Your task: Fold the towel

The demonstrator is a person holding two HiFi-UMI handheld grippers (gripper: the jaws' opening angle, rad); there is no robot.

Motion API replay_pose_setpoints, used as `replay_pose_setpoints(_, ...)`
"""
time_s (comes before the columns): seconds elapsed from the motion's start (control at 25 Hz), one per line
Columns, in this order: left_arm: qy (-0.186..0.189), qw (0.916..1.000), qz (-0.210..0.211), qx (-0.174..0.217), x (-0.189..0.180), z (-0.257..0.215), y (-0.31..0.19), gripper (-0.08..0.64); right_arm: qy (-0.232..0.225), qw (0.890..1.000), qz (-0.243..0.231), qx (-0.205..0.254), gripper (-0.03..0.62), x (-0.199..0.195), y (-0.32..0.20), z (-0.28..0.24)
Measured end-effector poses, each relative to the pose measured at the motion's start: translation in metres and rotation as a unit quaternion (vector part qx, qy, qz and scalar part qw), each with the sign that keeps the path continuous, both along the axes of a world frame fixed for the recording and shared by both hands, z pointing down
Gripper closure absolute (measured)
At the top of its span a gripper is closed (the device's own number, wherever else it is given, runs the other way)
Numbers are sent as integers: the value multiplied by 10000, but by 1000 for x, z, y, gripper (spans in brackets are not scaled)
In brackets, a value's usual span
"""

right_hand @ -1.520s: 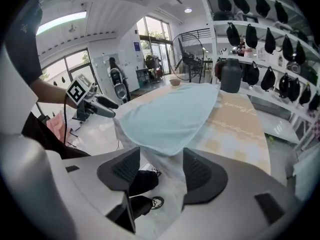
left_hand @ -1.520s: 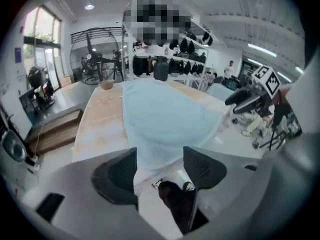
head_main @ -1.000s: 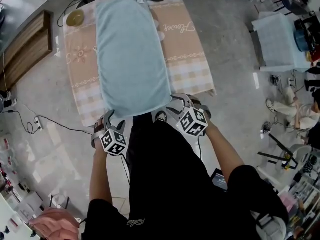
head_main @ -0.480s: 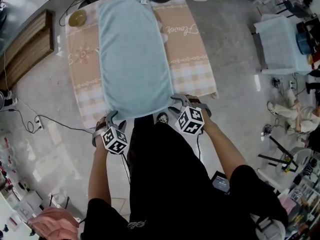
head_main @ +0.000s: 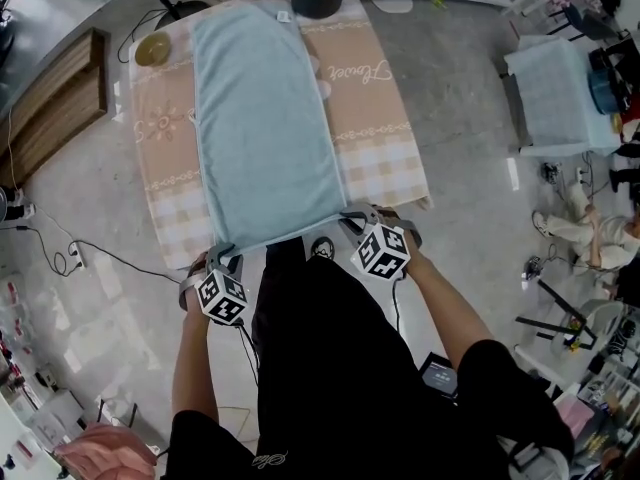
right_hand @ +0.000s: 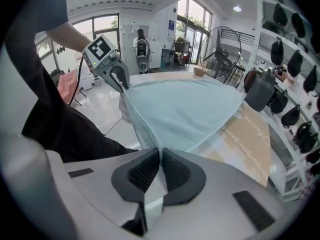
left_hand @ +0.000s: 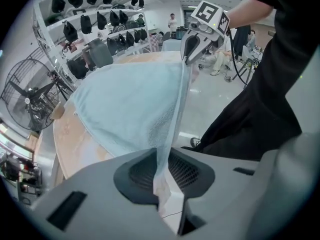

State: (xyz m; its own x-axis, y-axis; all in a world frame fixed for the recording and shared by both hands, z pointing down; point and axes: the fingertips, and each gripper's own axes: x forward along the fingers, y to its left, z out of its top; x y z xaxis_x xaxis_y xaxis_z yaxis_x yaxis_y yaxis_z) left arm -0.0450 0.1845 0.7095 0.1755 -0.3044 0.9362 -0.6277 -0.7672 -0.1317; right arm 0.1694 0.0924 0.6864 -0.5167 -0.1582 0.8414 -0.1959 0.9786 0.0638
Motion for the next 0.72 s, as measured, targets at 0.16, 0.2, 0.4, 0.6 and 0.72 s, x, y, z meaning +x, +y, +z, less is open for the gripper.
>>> replay_pose_setpoints(0.16, 463, 9980, -322, -278, 7, -8, 11, 543, -155, 9994, 161, -269, 571, 6, 4, -5)
replay_pose_setpoints(0.2, 582, 9970, -369, -352, 10, -11, 14, 543, -215, 9991, 191, -320, 572, 7, 5, -8)
replay_pose_setpoints(0.4, 1039, 9917, -482, -592, 22, -27, 21, 545, -418, 9981, 290, -352, 572, 17, 11, -21)
replay_pose_setpoints(0.6, 1276, 9869, -457, -873, 34, -38, 39, 546, -587, 9962, 415, -496, 574, 26, 23, -33)
replay_pose_setpoints(0.72, 1396, 9829, -371, -1139, 44, -45, 55, 546, -584, 9961, 365, -544, 574, 32, 35, -38)
